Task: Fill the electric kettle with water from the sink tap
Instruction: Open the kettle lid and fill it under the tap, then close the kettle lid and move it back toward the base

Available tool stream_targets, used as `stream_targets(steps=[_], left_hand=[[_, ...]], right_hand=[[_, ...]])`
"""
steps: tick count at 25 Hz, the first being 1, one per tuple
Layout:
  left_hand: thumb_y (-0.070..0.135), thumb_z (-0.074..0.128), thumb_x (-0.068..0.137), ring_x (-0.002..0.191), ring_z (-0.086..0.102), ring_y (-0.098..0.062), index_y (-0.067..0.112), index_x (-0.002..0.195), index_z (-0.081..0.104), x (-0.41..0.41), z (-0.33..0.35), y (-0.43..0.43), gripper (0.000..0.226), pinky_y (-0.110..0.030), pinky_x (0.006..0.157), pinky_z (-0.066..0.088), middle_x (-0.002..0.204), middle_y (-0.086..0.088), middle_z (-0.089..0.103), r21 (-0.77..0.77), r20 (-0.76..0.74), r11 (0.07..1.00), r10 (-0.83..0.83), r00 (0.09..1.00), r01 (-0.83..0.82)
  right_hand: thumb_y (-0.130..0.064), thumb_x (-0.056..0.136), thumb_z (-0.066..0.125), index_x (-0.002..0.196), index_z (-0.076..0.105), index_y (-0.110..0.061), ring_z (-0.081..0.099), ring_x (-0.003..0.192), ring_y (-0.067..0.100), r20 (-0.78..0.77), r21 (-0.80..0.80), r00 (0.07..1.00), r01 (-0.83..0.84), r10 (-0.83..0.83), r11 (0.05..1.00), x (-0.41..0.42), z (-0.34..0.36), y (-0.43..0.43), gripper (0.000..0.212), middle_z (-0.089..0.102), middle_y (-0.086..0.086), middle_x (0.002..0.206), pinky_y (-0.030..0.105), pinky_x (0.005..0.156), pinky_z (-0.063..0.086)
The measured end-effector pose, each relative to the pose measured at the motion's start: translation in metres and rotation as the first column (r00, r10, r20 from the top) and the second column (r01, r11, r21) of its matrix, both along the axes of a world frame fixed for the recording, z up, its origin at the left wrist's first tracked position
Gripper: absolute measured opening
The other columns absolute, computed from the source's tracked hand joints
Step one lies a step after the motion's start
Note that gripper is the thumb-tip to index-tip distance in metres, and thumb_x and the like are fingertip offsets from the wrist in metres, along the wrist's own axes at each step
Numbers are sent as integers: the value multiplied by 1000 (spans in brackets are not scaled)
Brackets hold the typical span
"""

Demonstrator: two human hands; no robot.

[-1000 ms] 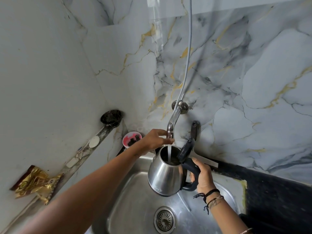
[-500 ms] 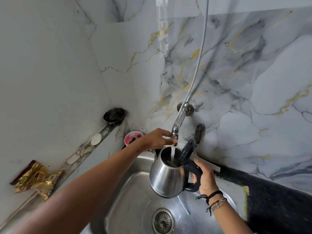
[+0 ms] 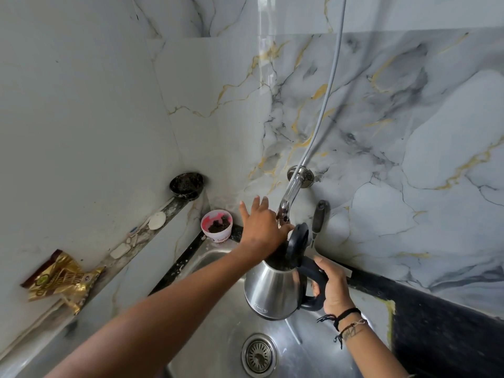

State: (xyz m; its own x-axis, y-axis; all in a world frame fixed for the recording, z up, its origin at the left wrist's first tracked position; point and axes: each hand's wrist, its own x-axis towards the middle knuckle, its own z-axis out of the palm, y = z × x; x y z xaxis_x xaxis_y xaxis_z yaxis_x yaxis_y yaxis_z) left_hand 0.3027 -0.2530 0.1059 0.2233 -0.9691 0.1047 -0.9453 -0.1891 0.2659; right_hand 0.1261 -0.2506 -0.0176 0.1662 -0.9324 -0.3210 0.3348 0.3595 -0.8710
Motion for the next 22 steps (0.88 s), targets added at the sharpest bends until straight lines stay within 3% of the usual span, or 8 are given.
stream_targets(steps=[2, 5, 7, 9, 12, 15, 19, 22], left_hand=[[51, 50, 97, 151, 12, -30, 12, 128, 62, 3, 10, 9, 51, -59, 116, -9, 162, -17, 21, -20, -126, 1000, 5, 992, -8], [44, 36, 103, 150, 21, -29, 13, 143, 46, -6, 20, 40, 51, -53, 119, -4, 162, -17, 24, -227, -258, 972, -121, 959, 62], [55, 40, 98, 151, 16, -25, 11, 148, 39, -22, 16, 68, 67, -44, 118, -11, 163, -14, 22, -204, -132, 930, -334, 933, 304], [69, 52, 84, 153, 5, -28, 6, 154, 23, -36, 7, 94, 98, -38, 116, -18, 164, -17, 12, -36, 50, 869, -491, 870, 493], [68, 74, 67, 152, -10, -31, 5, 156, -1, -53, 5, 121, 133, -37, 118, -16, 164, -20, -7, 55, 160, 833, -551, 819, 550], [58, 82, 64, 152, -8, -28, 4, 154, -12, -82, 20, 137, 140, -32, 119, -15, 164, -19, -7, 28, 161, 825, -561, 812, 564], [55, 80, 70, 151, -8, -24, 7, 153, -16, -120, 32, 153, 136, -15, 106, -30, 163, -13, -12, -66, 138, 807, -575, 807, 587], [59, 76, 71, 152, -14, -24, 17, 148, -26, -155, 19, 180, 134, -29, 116, -23, 160, -7, -21, -169, 103, 802, -564, 820, 573]], right_hand=[[-37, 70, 67, 47, 53, -17, 36, 35, 17, -32, -36, 999, -3, 1, 999, -8, 4, 6, 33, 40, 3, 40, 24, 39, 25], [-36, 72, 65, 46, 53, -16, 36, 35, 20, -81, -83, 997, -10, 3, 997, -25, 14, 19, 36, 40, 6, 40, 25, 39, 25], [-35, 73, 65, 54, 56, -10, 38, 41, 21, -84, -129, 996, -9, -2, 992, -37, 24, 29, 33, 42, 9, 46, 26, 42, 28], [-36, 71, 66, 55, 57, -8, 39, 40, 21, -83, -151, 996, 12, -24, 988, -53, 38, 39, 34, 42, 9, 45, 25, 42, 28], [-41, 67, 68, 44, 55, -11, 36, 28, 21, -140, -187, 988, 41, -68, 982, -80, 63, 54, 40, 40, 8, 34, 21, 36, 25], [-39, 67, 69, 41, 57, -14, 37, 27, 20, -154, -218, 983, 64, -99, 974, -110, 85, 73, 38, 42, 7, 34, 20, 35, 26], [-32, 71, 70, 47, 62, -13, 41, 34, 20, -173, -296, 978, 61, -116, 953, -153, 114, 95, 32, 48, 8, 41, 23, 39, 29], [-29, 69, 72, 59, 60, -1, 45, 42, 20, -171, -336, 979, 50, -113, 941, -195, 125, 112, 32, 51, 9, 53, 24, 42, 30]])
